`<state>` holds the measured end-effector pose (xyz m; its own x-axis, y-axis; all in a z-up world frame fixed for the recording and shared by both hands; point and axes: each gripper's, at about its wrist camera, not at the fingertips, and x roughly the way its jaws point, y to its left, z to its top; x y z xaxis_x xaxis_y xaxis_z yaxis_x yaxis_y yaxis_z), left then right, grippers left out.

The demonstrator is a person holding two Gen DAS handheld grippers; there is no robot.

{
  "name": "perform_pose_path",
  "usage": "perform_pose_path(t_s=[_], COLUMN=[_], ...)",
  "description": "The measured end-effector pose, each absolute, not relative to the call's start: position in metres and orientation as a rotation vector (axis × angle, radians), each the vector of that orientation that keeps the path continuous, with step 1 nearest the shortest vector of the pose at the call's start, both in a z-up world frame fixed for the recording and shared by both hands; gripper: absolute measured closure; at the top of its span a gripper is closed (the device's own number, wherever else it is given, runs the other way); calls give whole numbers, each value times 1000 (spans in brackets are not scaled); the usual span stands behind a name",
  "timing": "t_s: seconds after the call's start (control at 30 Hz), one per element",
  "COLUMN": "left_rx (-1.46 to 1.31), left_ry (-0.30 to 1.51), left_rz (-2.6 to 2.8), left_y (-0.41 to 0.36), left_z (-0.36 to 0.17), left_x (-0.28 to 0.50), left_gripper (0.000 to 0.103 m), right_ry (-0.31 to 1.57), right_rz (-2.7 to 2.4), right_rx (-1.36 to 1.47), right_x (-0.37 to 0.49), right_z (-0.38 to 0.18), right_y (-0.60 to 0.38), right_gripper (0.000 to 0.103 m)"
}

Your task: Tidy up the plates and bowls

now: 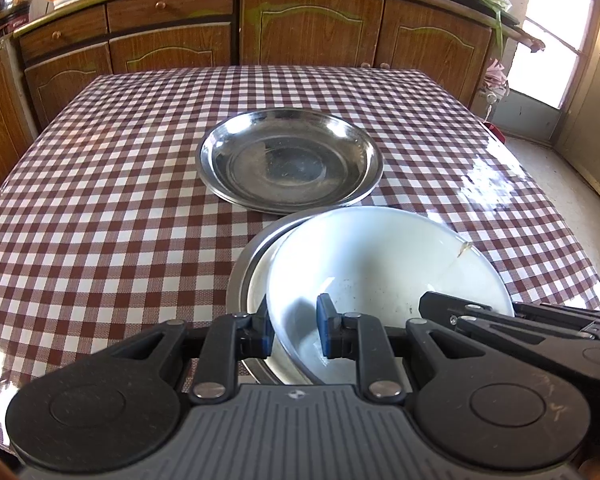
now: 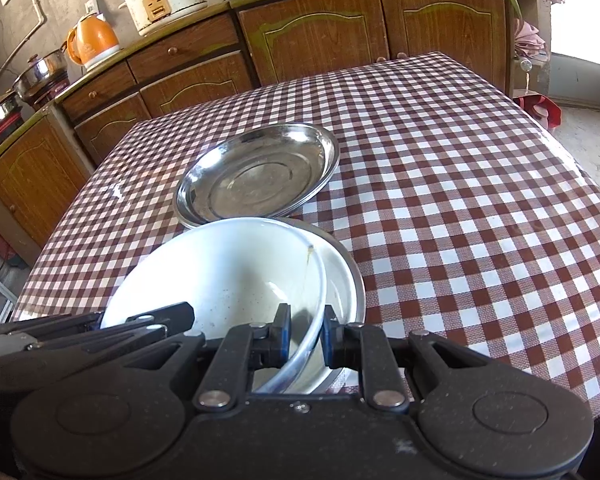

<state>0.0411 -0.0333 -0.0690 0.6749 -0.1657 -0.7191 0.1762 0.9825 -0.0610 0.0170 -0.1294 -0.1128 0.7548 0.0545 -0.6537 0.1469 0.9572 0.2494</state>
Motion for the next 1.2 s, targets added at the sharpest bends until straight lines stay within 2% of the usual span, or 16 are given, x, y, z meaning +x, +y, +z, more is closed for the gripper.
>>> perform_pose_path(t_s=[0.7,1.2], left_rx=[-12,-36], left_ry=[819,816], left_rz=[-178,-168], left_y=[-34,-35], left_z=[-74,-74], left_x=[45,44], left_gripper=[81,84], right_ry=[732,817], right_rz=[-17,71], right_rx=[268,281], right_x=[25,31], right_z=[-117,-110], right_y=[-130,-142], right_gripper=[82,79])
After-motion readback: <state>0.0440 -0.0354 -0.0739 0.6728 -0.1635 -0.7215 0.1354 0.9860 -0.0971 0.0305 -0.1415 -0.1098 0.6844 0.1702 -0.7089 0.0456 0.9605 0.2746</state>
